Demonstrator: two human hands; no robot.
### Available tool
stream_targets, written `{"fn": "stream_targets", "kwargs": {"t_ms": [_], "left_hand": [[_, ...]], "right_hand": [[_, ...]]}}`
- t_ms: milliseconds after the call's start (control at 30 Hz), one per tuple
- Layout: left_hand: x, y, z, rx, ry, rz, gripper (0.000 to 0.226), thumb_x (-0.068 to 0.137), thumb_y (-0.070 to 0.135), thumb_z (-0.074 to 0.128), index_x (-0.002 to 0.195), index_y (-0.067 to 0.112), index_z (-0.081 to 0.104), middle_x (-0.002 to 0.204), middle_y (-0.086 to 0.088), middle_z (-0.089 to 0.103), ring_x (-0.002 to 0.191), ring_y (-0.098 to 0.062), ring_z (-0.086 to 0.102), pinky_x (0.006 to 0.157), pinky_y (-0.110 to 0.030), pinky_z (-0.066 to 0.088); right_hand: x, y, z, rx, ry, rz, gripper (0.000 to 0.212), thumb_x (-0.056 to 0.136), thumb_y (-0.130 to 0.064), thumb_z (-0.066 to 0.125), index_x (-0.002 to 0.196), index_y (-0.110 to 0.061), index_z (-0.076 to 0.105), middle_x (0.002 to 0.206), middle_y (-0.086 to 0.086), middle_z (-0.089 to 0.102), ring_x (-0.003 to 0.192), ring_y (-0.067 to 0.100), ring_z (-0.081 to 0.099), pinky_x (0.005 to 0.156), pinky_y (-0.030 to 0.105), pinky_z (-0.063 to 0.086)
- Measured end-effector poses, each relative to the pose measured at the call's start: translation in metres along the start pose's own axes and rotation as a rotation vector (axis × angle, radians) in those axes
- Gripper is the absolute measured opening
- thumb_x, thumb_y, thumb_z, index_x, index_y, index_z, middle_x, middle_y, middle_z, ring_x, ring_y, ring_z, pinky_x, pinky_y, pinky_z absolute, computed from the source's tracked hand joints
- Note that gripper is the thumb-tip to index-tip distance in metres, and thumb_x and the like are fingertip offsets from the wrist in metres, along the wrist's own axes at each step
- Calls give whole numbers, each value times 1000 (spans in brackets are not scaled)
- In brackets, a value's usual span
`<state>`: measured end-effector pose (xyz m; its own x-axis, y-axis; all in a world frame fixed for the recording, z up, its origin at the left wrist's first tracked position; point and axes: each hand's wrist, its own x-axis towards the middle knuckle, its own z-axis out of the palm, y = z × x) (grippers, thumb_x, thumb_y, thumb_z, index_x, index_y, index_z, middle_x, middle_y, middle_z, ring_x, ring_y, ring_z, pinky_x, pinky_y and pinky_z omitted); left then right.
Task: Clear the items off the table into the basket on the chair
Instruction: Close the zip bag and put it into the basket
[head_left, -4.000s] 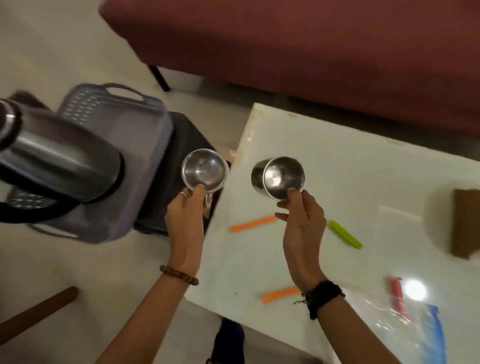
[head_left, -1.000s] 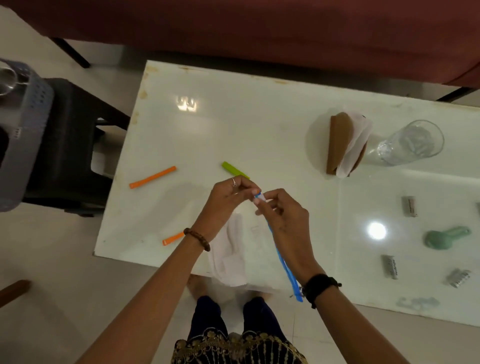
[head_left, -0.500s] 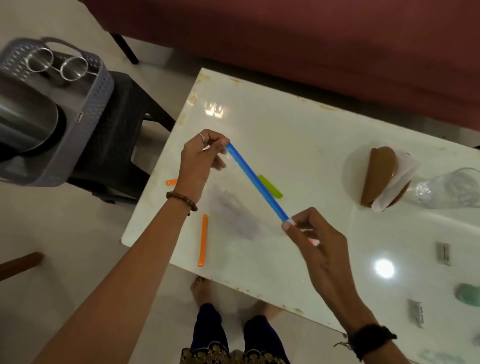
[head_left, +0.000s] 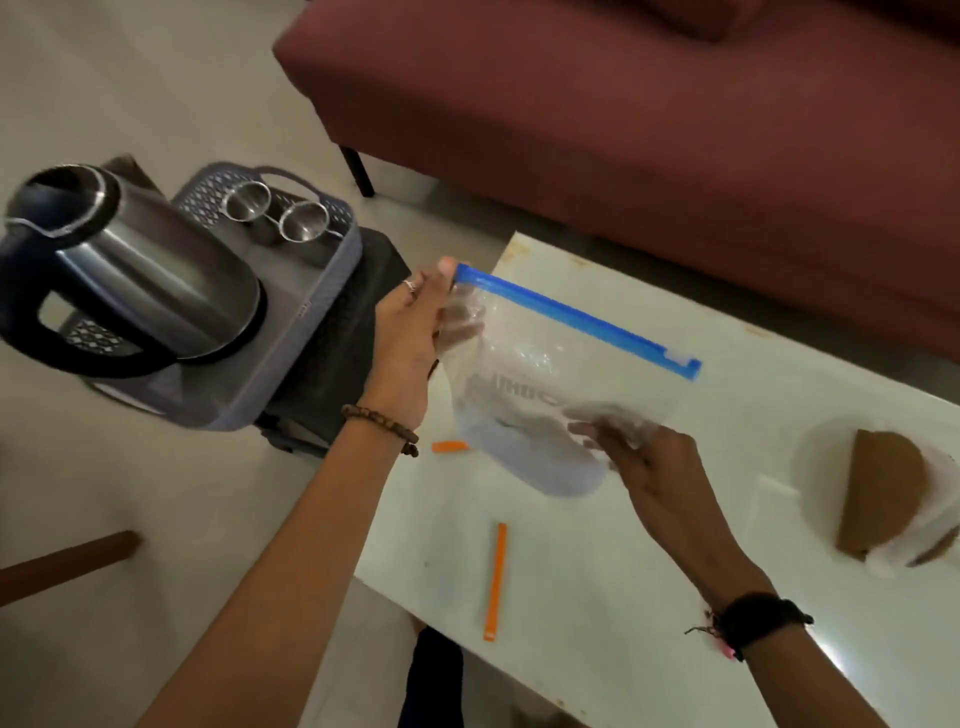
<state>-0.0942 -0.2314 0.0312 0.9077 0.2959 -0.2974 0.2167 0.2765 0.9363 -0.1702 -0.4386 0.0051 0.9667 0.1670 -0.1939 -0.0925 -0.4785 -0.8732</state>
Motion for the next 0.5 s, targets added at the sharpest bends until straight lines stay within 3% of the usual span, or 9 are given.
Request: {"fn": "stream_targets", "kwargs": {"t_ms": [133,200,267,367,433,500], "left_hand": [[22,1,-56,-110,342,-64,18,93,26,48,106,19,58,112,-1,59,105,-10,55,91,-29,44],[28,-4,-80,-129,387,-201,26,93,29,48,117,20,52,127,-3,53,120,-16,48,98,-34,39],[37,-6,-101,-158,329,-337,39,92,37,47,127,21,49,135,-5,49,126,-21,44,96,-38,40],[58,1,-121,-331,118,-470,45,86,50,48,123,25,53,130,-7,55,121,-24,51,89,-46,49],[78,10,-133,-508,13,-458,50,84,54,47,123,22,55,127,-9,59,117,-27,56,85,-48,55],[100,19,-141,-601,-3,-387,46,89,47,45,124,19,54,127,-9,60,118,-27,56,88,-45,54]], "right_hand": [[49,-42,38,-26,-7,-58,23,97,-19,47,106,-21,69,97,-1,75,94,18,69,82,50,53],[73,-70,56,5,4,-129,27,96,-26,45,109,-20,68,100,-1,74,95,16,69,82,48,54],[100,-100,76,72,-1,-186,30,94,-23,44,115,-18,65,100,2,73,96,19,69,83,50,54],[138,-135,103,144,-14,-249,28,97,-15,46,120,-9,62,106,10,70,102,24,66,90,49,52],[164,-153,120,109,-13,-334,28,97,-13,47,121,-8,61,112,10,69,106,22,64,94,43,51],[188,-164,135,7,-29,-412,26,97,-11,48,117,-7,64,108,13,71,101,25,65,89,43,51]]}}
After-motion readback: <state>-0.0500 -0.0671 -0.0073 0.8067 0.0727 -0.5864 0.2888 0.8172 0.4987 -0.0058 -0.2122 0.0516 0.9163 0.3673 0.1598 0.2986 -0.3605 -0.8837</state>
